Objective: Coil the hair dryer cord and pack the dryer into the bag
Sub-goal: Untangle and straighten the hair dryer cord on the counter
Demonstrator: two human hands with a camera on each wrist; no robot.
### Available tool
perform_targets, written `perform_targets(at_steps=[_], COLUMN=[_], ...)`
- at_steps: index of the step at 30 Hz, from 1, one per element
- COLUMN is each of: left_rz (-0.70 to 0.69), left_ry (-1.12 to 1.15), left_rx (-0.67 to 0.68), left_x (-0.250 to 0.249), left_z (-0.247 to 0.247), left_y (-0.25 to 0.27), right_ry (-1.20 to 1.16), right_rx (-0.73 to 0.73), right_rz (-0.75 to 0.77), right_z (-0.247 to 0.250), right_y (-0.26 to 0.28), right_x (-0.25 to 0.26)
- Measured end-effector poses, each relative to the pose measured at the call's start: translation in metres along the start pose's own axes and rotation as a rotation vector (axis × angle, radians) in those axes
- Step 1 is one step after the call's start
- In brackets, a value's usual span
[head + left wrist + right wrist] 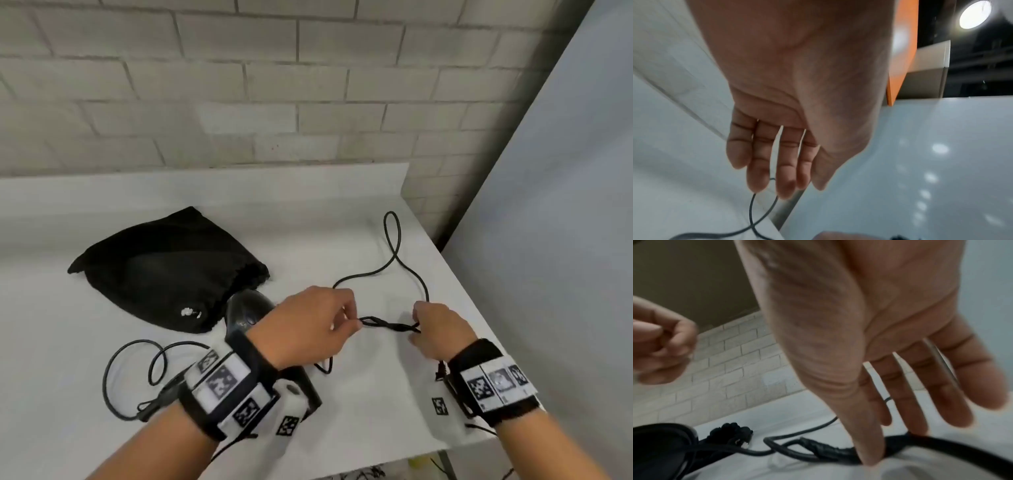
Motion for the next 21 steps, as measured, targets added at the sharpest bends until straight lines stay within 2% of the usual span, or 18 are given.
perform_targets(at_steps=[5,9,12,16,19,21], left_rz=[-0.037,-0.033,0.000,0.002,-0.032,-0.074], left_ry=[-0.209,-0.290,-0.237,-0.109,-0.049,-0.086], left_rx=[0.141,0.258,0.317,0.239,0.281,0.346], left_x=[-0.008,-0.002,0.004,0.002,-0.005,-0.009], left_z=[-0.041,-0.070,-0.080,-0.065,-0.049,-0.043], left_y=[-0.046,-0.068,-0.075,-0.076,-0.065,-0.058], right_ry=[-0.045,-0.238,-0.297,-0.169,-0.042,0.065], right_rx=[0.027,-0.064,-0.177,-0.256,-0.246,-0.199], right_rz=[0.021,0.222,0.395,0.518,0.646,0.748], right_z=[-0.008,0.015,0.045,0.079,0.095,0.099], right_y=[-0.002,0.006,0.021,0.038,0.045,0.046], right_x=[-0.002,0.023,0.047,0.072,0.088,0.097])
Point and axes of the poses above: each hand's wrist, its own y-axis away from the middle knuckle, its own z-axis out of the back of the hand, x = y × z, the point moved 9 cm from there along -y, towards the middle knuckle, and after that the axes turned 13 degrees about -y, right-handed, at the moved point
